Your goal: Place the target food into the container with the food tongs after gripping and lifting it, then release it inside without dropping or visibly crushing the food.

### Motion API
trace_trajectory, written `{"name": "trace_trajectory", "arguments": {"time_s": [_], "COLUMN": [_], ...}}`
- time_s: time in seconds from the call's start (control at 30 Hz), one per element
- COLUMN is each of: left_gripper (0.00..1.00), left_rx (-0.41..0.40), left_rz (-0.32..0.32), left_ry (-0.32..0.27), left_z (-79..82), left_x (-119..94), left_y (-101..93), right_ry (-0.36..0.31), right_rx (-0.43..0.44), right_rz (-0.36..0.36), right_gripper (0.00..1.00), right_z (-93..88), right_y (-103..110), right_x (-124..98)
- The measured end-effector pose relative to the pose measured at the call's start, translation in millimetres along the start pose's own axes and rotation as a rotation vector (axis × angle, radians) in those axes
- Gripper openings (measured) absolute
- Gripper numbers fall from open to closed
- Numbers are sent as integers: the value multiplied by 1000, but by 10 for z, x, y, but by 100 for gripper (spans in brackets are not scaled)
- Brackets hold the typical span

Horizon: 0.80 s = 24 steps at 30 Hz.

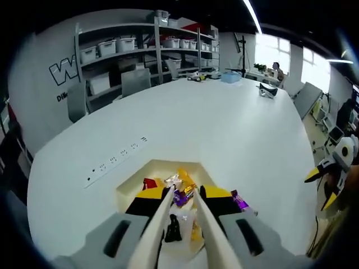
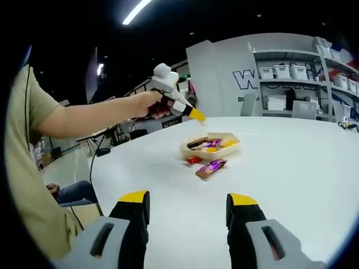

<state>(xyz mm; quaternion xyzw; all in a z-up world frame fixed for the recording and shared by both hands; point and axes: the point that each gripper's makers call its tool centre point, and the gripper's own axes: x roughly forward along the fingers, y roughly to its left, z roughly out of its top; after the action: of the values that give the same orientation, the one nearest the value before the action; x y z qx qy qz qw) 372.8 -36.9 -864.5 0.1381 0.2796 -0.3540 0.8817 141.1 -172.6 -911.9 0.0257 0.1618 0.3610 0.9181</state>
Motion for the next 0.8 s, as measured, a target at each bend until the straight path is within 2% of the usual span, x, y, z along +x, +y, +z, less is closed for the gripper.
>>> {"name": "trace_trajectory", "arguments": {"time_s": [0.37, 0.8], "left_gripper": [22, 22], "left_rx": [-2, 3], "left_rz": [2, -27], "left_ry": [-1, 12], "left_z": [-98, -256], "left_x": [-136, -227], "left_y": [0, -240], "right_ry": [2, 6], "right_rx": [-4, -3], "right_rz": [8, 15], "right_gripper": [52, 52], "right_z": [-2, -19], "right_y": [45, 78], "right_x": [21, 41]}}
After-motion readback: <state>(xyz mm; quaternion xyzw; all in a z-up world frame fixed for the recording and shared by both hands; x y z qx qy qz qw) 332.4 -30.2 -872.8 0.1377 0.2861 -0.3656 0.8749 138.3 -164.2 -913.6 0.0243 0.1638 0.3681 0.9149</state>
